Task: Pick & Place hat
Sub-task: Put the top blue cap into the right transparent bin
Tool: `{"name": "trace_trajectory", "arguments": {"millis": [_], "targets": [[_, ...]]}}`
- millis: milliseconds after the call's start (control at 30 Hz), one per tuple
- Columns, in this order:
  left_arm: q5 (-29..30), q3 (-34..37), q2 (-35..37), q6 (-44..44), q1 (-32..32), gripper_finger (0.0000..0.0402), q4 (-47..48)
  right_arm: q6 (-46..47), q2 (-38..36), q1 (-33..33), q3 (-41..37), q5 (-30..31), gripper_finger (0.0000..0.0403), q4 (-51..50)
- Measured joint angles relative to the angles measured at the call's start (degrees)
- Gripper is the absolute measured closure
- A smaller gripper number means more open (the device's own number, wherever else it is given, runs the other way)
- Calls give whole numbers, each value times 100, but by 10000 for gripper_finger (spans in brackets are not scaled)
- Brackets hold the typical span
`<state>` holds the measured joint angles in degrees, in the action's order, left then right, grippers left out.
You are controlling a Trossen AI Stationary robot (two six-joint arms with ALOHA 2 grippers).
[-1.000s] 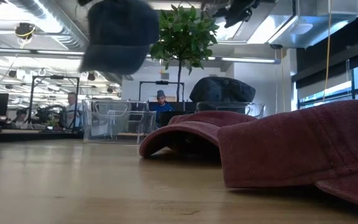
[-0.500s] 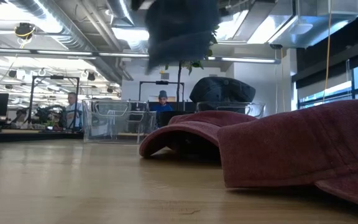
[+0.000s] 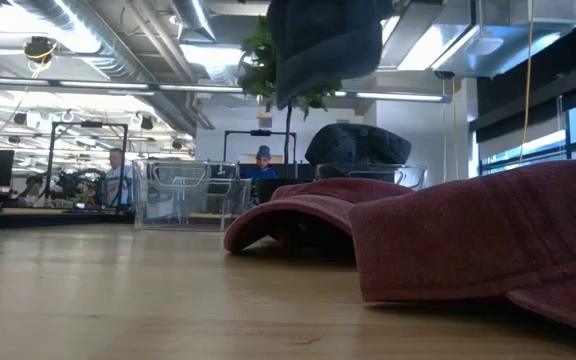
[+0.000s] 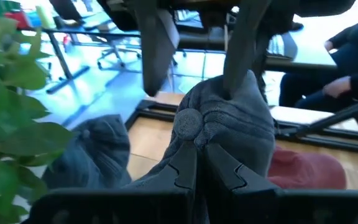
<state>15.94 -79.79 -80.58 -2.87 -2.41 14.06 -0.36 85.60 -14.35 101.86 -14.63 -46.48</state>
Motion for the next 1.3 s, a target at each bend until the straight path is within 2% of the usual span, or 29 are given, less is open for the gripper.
{"name": "trace_trajectory", "arguments": {"millis": [200, 400, 467, 600, 867, 1133, 1300], "targets": [[490, 0, 23, 65, 63, 398, -20, 74, 0, 82, 2, -188, 183, -69], [521, 0, 23, -36, 83, 398, -96, 137, 122, 340, 2, -162, 183, -29], [523, 0, 23, -37, 111, 398, -98, 136, 167, 419, 2, 50, 190, 47], [551, 0, 23, -37, 175, 398, -66, 45, 198, 451, 2, 280, 234, 57], [604, 0, 23, 1, 207, 385, -48, 14, 205, 448, 2, 321, 385, 76], [613, 0, 23, 346, 207, 373, -52, 56, 205, 448, 2, 319, 393, 20], [756, 0, 23, 170, 289, 340, -56, -143, 155, 399, 2, 350, 391, -98]]}}
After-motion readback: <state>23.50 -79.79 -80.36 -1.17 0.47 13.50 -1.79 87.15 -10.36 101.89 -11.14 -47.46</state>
